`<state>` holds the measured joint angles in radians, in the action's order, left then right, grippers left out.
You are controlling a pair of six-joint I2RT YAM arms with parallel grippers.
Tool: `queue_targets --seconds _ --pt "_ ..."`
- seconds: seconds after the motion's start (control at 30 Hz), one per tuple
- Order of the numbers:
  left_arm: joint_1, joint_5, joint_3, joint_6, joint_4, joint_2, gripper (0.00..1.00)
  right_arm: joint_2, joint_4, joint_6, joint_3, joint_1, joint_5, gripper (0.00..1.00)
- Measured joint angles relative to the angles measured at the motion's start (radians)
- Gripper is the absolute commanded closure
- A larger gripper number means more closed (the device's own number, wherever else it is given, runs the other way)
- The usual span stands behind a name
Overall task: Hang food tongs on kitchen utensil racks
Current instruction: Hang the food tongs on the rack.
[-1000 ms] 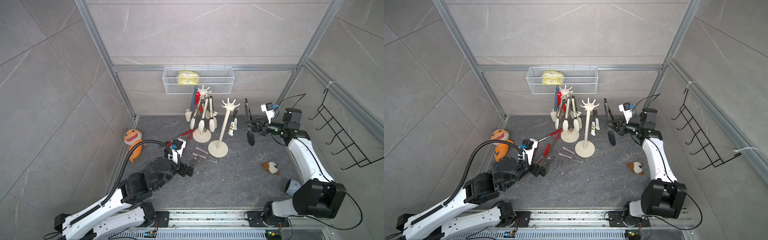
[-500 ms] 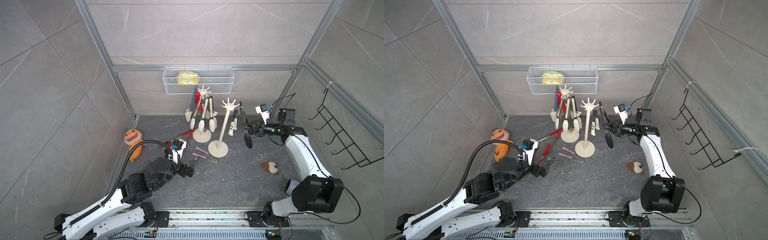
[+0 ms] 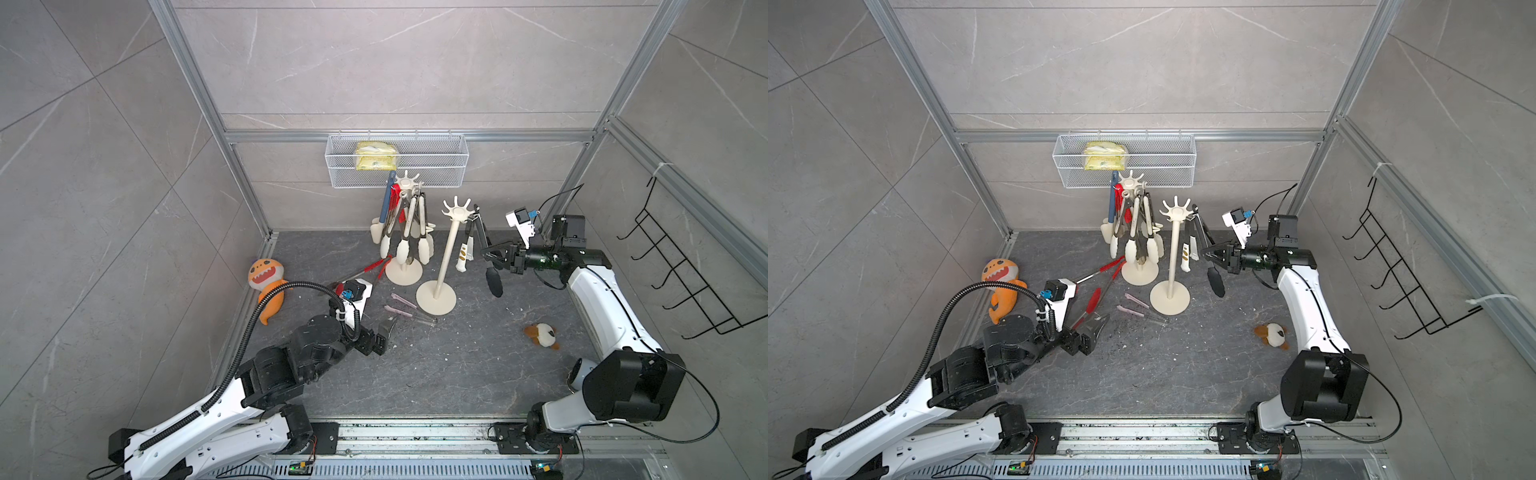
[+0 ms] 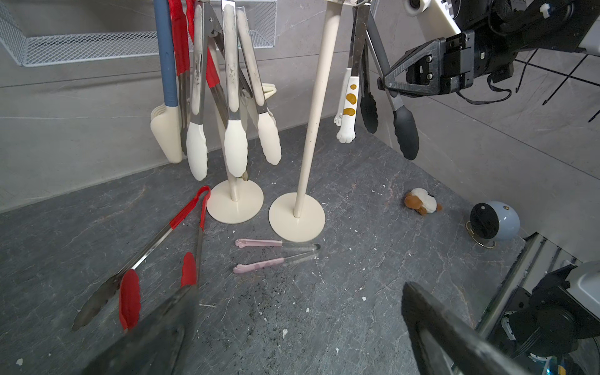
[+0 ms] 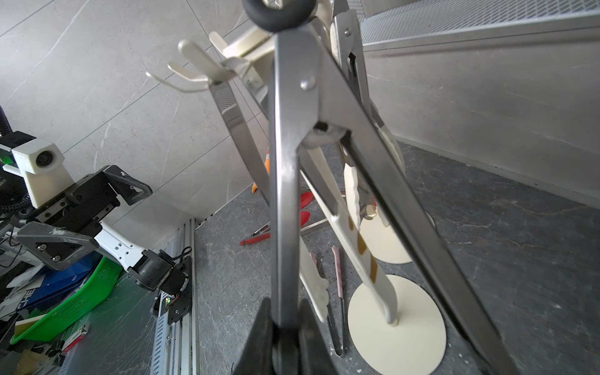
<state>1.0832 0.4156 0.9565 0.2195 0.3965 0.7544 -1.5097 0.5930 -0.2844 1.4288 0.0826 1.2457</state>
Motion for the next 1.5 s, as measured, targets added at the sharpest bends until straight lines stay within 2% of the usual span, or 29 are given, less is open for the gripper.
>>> queue_targets --seconds 0.47,0.63,0.77,0.9,1.13,1.3,1.4,1.5 --pt "0.000 0.000 -0.001 0.001 0.000 -0.007 0.00 -0.008 0.043 -0.029 0.002 -0.004 -0.002 0.99" --pt "0.000 0.001 -0.002 0.001 0.000 -0.007 0.00 -0.013 0.050 -0.045 0.002 -0.004 -0.010 0.77" --pt "0.000 0.002 -0.005 0.006 0.000 -0.009 0.00 -0.014 0.051 -0.056 0.002 -0.004 -0.020 0.63" --pt "0.000 0.015 -0.015 0.021 0.000 -0.013 0.00 -0.014 0.046 -0.057 0.002 -0.004 -0.047 0.53" --pt "0.000 0.076 -0.030 0.086 0.018 -0.013 0.00 0.031 -0.052 0.009 -0.039 -0.004 -0.209 0.47" --pt "-0.008 0.137 -0.030 0.179 0.073 0.013 0.00 0.108 -0.150 0.088 -0.088 -0.010 -0.330 0.44" --pt "-0.043 0.151 -0.030 0.252 0.123 0.042 0.00 0.147 -0.180 0.114 -0.106 -0.027 -0.380 0.42" --pt "-0.124 0.136 -0.030 0.340 0.185 0.066 0.00 0.187 -0.200 0.142 -0.130 -0.050 -0.418 0.39"
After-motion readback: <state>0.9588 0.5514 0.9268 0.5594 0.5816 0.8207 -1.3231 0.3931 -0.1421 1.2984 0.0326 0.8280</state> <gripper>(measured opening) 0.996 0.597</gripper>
